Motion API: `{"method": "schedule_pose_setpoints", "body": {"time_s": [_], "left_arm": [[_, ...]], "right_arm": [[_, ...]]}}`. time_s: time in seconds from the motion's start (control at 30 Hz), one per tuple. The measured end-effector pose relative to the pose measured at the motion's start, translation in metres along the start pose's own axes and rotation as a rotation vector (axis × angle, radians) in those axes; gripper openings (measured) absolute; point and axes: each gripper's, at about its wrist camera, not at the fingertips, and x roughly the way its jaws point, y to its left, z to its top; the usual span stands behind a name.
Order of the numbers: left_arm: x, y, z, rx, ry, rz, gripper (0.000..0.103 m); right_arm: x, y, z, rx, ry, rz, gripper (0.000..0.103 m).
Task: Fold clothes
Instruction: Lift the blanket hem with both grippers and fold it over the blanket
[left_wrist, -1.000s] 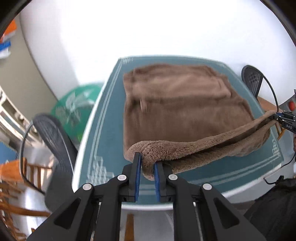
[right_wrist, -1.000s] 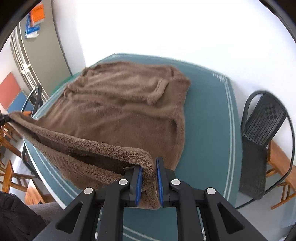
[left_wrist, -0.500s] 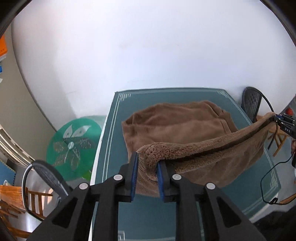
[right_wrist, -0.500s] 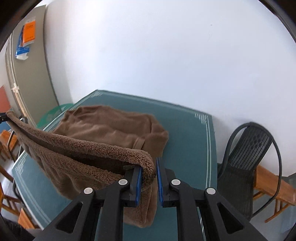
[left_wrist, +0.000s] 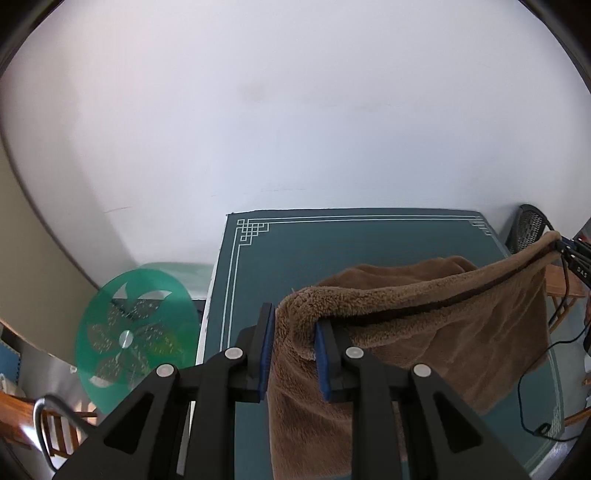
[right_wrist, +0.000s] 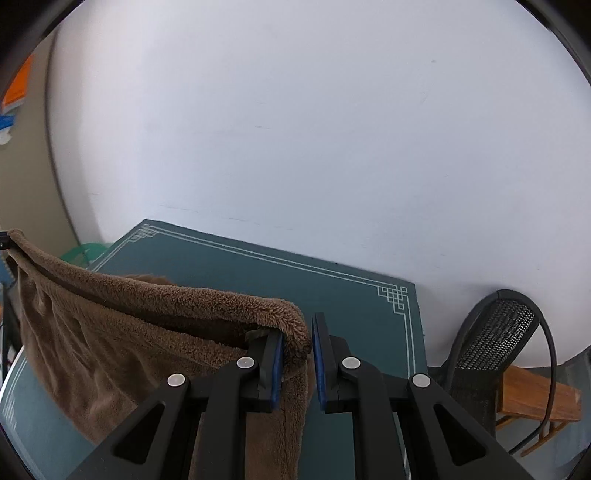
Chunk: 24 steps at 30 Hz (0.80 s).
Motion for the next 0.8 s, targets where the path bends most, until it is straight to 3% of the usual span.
{"method": "schedule_pose_setpoints", "body": {"time_s": [0.1, 0.4, 0.73, 0.8], "left_arm": [[0.042, 0.005, 0.018, 0.006, 0.044, -0.011, 0.024], [0.148, 0.009, 0.031, 0.003, 0.18, -0.057, 0.024], [0.218, -0.002, 0.023, 0.037, 0.274, -0.042, 0.024], [0.225, -0.003, 0.019, 0.04, 0.282, -0.029, 0.028]], "right_arm": [[0.036, 0.001, 0.008, 0.02, 0.047, -0.023, 0.015], [0.127, 0.0, 0.0, 0.065, 0.2, -0.078, 0.015], [0.194, 0.002, -0.022, 0.066, 0.338, -0.113, 0.015], [0.204, 0.003, -0.026, 0.06, 0.359, -0.116, 0.015]]}}
